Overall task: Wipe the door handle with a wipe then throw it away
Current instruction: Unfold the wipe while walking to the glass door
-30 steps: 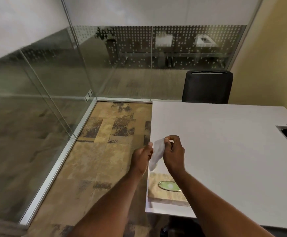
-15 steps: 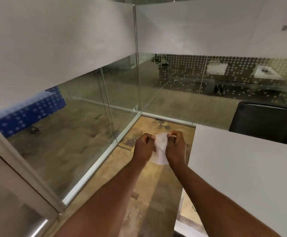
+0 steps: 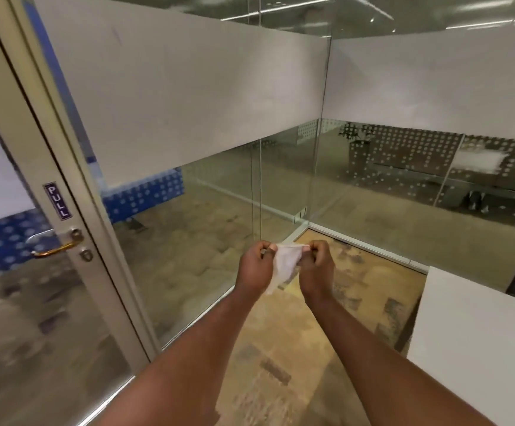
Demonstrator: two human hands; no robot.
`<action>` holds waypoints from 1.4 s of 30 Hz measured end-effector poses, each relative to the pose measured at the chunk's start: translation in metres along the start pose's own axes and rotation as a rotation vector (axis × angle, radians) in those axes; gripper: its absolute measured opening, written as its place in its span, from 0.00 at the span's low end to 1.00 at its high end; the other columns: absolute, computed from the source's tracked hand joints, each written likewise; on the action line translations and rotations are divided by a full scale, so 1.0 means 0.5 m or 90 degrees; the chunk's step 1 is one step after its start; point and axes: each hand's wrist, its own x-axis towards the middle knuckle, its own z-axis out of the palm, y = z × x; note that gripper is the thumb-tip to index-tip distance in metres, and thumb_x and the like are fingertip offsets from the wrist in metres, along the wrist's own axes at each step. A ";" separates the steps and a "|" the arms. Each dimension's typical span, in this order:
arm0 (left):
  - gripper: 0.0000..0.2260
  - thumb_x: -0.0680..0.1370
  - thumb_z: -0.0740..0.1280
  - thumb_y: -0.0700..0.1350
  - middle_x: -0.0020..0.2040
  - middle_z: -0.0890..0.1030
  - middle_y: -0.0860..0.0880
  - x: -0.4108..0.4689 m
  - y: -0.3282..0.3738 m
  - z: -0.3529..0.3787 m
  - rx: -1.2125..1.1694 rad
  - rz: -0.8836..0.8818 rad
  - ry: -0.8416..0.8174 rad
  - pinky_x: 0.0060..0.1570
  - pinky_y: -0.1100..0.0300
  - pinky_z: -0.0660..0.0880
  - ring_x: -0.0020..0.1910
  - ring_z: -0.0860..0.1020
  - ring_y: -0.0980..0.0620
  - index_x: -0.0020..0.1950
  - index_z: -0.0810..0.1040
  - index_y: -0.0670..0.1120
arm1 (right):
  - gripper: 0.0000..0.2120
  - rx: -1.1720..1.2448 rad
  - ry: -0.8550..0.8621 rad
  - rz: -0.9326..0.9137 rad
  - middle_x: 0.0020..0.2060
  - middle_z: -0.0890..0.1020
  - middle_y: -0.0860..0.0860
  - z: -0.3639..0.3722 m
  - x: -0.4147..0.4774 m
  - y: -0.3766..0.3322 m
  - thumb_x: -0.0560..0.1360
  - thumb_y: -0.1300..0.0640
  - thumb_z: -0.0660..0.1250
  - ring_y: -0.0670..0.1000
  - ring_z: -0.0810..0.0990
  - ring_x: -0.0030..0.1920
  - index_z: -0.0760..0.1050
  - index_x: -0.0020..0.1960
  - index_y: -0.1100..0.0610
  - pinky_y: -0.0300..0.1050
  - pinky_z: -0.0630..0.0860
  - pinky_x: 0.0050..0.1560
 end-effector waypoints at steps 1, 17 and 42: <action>0.08 0.83 0.64 0.46 0.40 0.82 0.49 0.006 -0.002 -0.032 0.005 -0.002 0.008 0.39 0.60 0.74 0.38 0.78 0.52 0.48 0.80 0.45 | 0.03 0.010 -0.012 -0.004 0.36 0.77 0.48 0.031 -0.006 -0.009 0.80 0.61 0.62 0.44 0.74 0.35 0.71 0.47 0.59 0.33 0.68 0.32; 0.07 0.83 0.64 0.46 0.39 0.80 0.53 0.109 -0.096 -0.396 0.058 0.034 0.161 0.33 0.72 0.68 0.37 0.75 0.58 0.46 0.77 0.49 | 0.02 0.093 -0.145 0.007 0.43 0.81 0.49 0.392 -0.094 -0.131 0.81 0.58 0.63 0.47 0.80 0.43 0.74 0.50 0.55 0.35 0.71 0.38; 0.05 0.84 0.64 0.49 0.43 0.83 0.49 0.231 -0.287 -0.902 0.188 -0.079 0.406 0.38 0.59 0.74 0.42 0.80 0.50 0.50 0.77 0.51 | 0.15 0.268 -0.560 0.001 0.27 0.74 0.51 0.959 -0.218 -0.253 0.67 0.50 0.73 0.48 0.71 0.28 0.71 0.32 0.57 0.40 0.67 0.28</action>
